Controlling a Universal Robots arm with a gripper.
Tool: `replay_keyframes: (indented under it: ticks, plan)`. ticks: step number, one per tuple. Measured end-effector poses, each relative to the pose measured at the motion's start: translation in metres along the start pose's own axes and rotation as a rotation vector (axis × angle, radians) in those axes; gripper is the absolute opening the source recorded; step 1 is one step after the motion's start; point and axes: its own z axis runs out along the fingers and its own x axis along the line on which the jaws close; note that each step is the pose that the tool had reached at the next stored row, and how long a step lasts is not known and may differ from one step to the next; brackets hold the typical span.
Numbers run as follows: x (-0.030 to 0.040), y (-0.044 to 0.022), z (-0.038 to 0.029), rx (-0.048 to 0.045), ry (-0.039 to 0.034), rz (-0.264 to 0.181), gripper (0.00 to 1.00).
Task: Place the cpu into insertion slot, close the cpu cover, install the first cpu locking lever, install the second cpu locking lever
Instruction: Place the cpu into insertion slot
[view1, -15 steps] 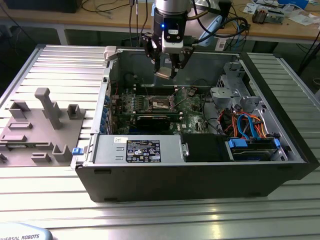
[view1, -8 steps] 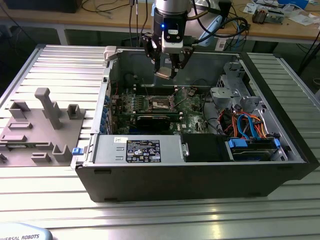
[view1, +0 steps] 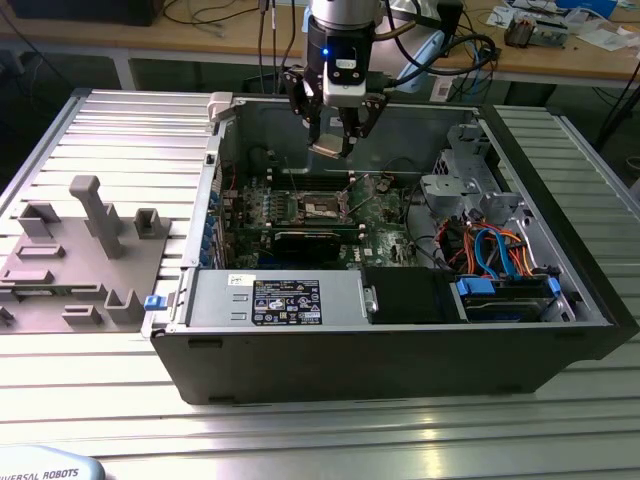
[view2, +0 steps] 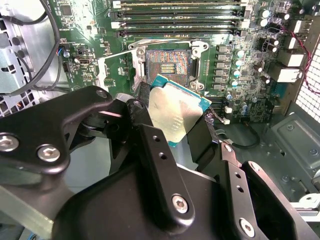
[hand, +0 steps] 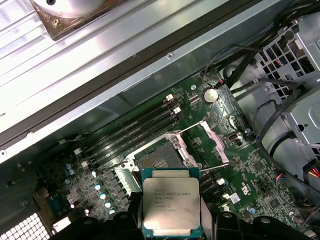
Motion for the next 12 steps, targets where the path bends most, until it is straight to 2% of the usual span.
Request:
replay_keyframes:
  ticks: [12]
  plan:
    - [0.0000, 0.0000, 0.0000, 0.0000, -0.0002, 0.006, 0.54]
